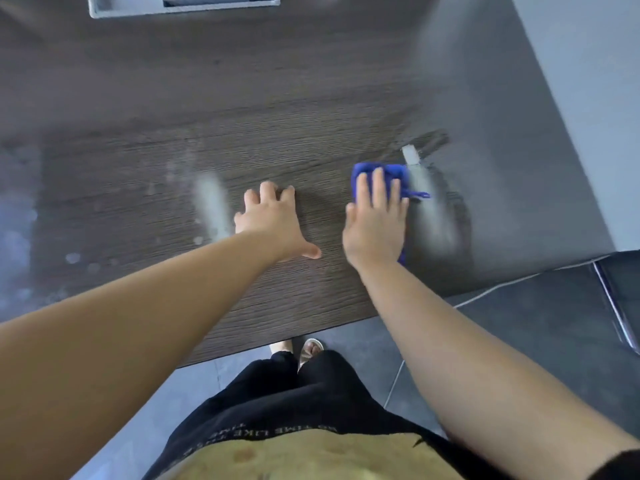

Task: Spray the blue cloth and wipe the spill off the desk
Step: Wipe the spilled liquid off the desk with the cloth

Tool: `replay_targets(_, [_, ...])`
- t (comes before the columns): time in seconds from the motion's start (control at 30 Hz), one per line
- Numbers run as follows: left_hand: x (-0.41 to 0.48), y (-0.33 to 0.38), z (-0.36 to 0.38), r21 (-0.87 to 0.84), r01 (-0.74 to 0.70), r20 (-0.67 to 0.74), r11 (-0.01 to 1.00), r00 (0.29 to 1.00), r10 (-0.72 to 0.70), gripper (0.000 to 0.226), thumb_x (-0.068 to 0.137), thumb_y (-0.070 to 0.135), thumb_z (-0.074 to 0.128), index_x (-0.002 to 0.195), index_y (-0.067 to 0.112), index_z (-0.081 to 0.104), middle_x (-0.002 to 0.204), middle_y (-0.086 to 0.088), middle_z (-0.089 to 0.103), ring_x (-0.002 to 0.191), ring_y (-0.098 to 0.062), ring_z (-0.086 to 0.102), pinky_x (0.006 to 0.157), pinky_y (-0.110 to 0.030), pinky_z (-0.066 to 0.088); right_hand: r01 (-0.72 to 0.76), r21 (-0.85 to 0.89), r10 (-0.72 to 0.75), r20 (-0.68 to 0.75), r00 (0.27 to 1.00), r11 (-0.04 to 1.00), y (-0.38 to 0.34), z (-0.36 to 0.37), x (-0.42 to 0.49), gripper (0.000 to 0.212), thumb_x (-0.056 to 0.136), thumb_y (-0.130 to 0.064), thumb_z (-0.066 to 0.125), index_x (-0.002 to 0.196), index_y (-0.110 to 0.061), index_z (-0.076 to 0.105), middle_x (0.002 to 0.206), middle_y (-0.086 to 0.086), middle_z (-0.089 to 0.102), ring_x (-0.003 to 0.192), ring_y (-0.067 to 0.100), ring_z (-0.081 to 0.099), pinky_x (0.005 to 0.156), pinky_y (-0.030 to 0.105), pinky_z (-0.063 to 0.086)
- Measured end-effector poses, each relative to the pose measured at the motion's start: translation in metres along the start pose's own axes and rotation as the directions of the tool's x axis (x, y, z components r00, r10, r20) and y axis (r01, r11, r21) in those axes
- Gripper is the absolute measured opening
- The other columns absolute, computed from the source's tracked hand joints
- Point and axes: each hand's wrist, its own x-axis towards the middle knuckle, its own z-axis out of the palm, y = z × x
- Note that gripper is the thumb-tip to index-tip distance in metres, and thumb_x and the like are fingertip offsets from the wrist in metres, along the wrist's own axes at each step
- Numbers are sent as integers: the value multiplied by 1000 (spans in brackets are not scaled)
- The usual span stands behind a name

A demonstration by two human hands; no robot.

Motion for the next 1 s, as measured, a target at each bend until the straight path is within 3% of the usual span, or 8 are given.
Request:
replay_targets(0.13, [12,0,0,83,-48,-15,995,999,50,133,49,63,80,149,23,2,152,-4,8,141,-28,4,114,-51,19,522,-62,-505,178,844,851,25,-7,-30,52,91,-31,31,139,-17,45,147,6,40,134,33,37,108,49,29])
replay_targets(0.2, [16,-1,-1,112,-48,4,993,999,48,138,46,65,80,149,24,-4,154,-4,1,142,-29,-2,114,-54,14,598,-101,-576,184,796,795,66,-15,-16,50,92,-31,31,140,-20,43,149,3,38,136,31,36,107,52,31])
replay_targets(0.33, [21,3,0,127,-29,12,991,1000,28,140,45,67,79,148,28,-7,154,-4,-5,142,-30,-4,109,-60,19,109,-61,-103,90,991,992,90,-24,24,48,99,-25,32,147,-18,29,157,6,18,143,33,15,112,56,17])
replay_targets(0.43, [22,9,1,176,-30,36,984,999,24,137,45,65,81,148,31,-4,154,-4,-5,142,-34,-1,105,-66,21,-85,-36,87,37,996,996,40,-14,26,52,100,-28,33,149,-17,20,158,7,10,144,33,7,115,48,7])
replay_targets(0.53, [23,11,0,192,-14,26,981,1000,9,138,42,65,81,148,31,1,154,-4,0,140,-35,3,104,-65,25,272,-25,-272,14,962,962,7,-1,-1,50,94,-29,36,141,-14,40,150,9,34,138,37,28,112,50,22])
replay_targets(0.7, [25,11,-1,204,4,36,979,999,-12,140,40,65,82,148,31,0,153,-4,0,140,-35,3,104,-64,27,727,-91,-707,177,684,681,69,-17,12,49,92,-29,33,139,-20,44,148,2,39,135,29,36,108,47,30])
replay_targets(0.9, [27,11,-1,198,17,27,980,999,-23,138,38,65,82,147,34,3,152,-3,3,139,-32,5,104,-63,28,190,-8,-190,8,982,982,59,-15,56,48,98,-20,41,144,-14,35,154,8,26,142,36,19,114,52,18])
replay_targets(1.0, [26,11,0,190,28,19,981,999,-32,138,37,64,83,147,34,5,151,-2,5,137,-31,6,104,-64,27,342,5,-342,5,940,940,11,-2,18,48,95,-24,40,142,-14,38,152,7,31,141,35,24,114,49,18])
